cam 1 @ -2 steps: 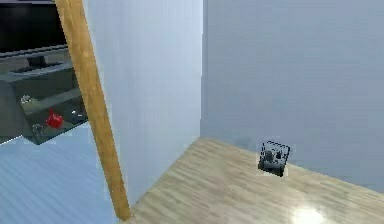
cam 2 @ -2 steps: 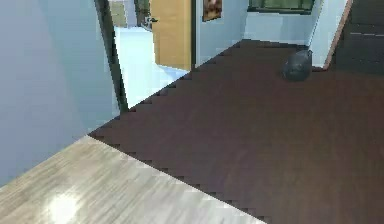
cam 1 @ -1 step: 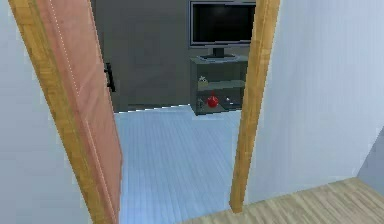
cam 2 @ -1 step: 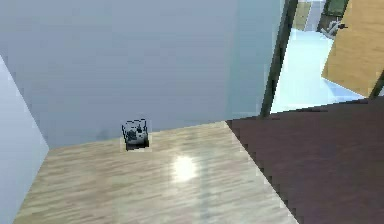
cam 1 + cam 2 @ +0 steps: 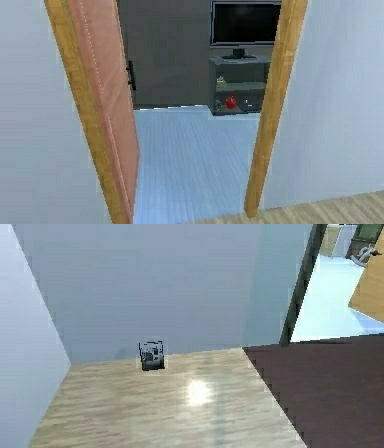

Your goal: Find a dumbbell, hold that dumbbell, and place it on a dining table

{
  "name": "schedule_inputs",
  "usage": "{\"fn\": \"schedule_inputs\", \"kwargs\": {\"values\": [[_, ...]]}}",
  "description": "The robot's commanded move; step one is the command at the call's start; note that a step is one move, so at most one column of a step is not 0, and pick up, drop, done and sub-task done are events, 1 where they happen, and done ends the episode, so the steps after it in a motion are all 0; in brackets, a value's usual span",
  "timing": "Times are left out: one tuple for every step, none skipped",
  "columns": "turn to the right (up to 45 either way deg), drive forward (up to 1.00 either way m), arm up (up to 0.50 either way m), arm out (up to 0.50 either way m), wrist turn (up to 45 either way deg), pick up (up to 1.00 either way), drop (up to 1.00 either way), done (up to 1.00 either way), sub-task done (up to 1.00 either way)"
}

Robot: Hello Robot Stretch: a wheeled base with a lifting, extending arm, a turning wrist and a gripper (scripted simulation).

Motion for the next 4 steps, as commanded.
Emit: {"fn": "schedule_inputs", "kwargs": {"values": [[0.0,1.0,0.0,0.0,0.0,0.0,0.0,0.0,0.0],[-21.0,0.0,0.0,0.0,0.0,0.0,0.0,0.0,0.0],[0.0,0.05,0.0,0.0,0.0,0.0,0.0,0.0,0.0],[45.0,0.0,0.0,0.0,0.0,0.0,0.0,0.0,0.0]]}}
